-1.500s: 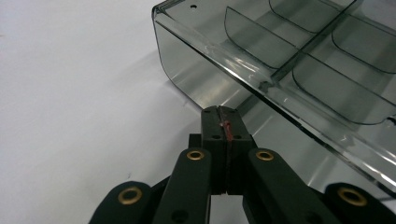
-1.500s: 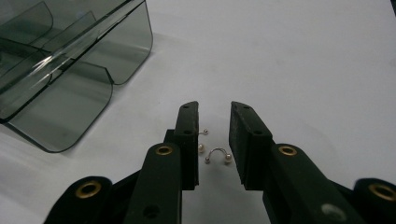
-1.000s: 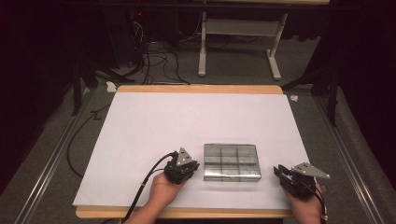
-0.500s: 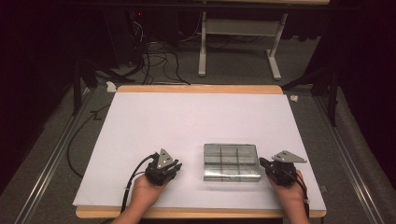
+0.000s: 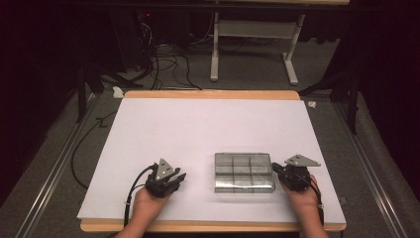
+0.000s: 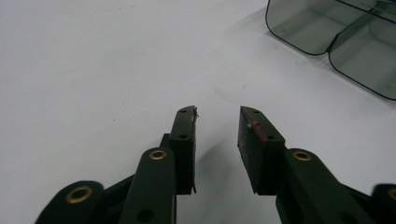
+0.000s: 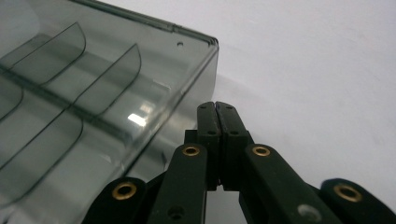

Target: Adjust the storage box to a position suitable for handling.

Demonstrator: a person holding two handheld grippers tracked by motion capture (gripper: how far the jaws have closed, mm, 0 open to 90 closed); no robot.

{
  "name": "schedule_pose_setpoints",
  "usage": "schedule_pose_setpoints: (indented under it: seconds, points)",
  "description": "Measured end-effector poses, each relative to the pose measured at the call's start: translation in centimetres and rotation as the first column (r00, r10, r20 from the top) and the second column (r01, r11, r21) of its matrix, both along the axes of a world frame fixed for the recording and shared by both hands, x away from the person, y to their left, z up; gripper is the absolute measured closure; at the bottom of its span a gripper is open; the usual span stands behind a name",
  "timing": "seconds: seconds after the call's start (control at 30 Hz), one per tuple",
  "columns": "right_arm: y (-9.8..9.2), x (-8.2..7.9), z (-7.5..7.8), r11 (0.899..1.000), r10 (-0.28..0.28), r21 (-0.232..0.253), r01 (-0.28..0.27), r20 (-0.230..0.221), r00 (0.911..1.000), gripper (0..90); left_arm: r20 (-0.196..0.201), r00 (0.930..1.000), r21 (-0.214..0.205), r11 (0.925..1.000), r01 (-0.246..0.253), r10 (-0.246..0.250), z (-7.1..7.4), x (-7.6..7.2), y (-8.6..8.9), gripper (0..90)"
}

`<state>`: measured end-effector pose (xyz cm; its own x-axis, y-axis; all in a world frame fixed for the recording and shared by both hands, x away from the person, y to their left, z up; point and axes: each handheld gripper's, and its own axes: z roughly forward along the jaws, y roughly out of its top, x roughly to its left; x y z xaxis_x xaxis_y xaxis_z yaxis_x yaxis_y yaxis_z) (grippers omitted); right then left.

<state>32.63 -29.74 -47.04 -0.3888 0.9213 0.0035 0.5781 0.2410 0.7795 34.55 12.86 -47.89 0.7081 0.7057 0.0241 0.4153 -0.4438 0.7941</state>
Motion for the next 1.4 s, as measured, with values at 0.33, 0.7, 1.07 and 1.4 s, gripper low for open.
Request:
schedule_pose_setpoints:
  seconds: [0.33, 0.7, 1.07, 1.4]
  points:
    - [-1.9, -5.9, 0.1, 0.999, -0.001, 0.034, 0.0, 0.021, 0.9998, 90.0, -0.026, 0.9996, -0.046, 0.9989, 0.01, -0.012, -0.5, 0.3, 0.3, 62.4]
    - [-0.9, -8.3, 0.5, 0.997, 0.057, 0.045, -0.059, 0.036, 0.9977, 90.0, -0.031, 0.9995, -0.041, 0.9991, 0.009, -0.011, -0.5, 0.3, 0.2, 59.4]
    - [0.1, -8.3, 0.6, 0.995, 0.095, 0.038, -0.096, 0.039, 0.9948, 90.0, -0.025, 0.9997, -0.054, 0.9986, -0.001, -0.001, -0.5, 0.3, 0.3, 60.3]
    - [0.2, -8.3, 0.7, 0.994, 0.094, 0.045, -0.096, 0.047, 0.9945, 90.0, -0.024, 0.9997, -0.047, 0.9989, 0.003, -0.004, -0.5, 0.2, 0.2, 60.3]
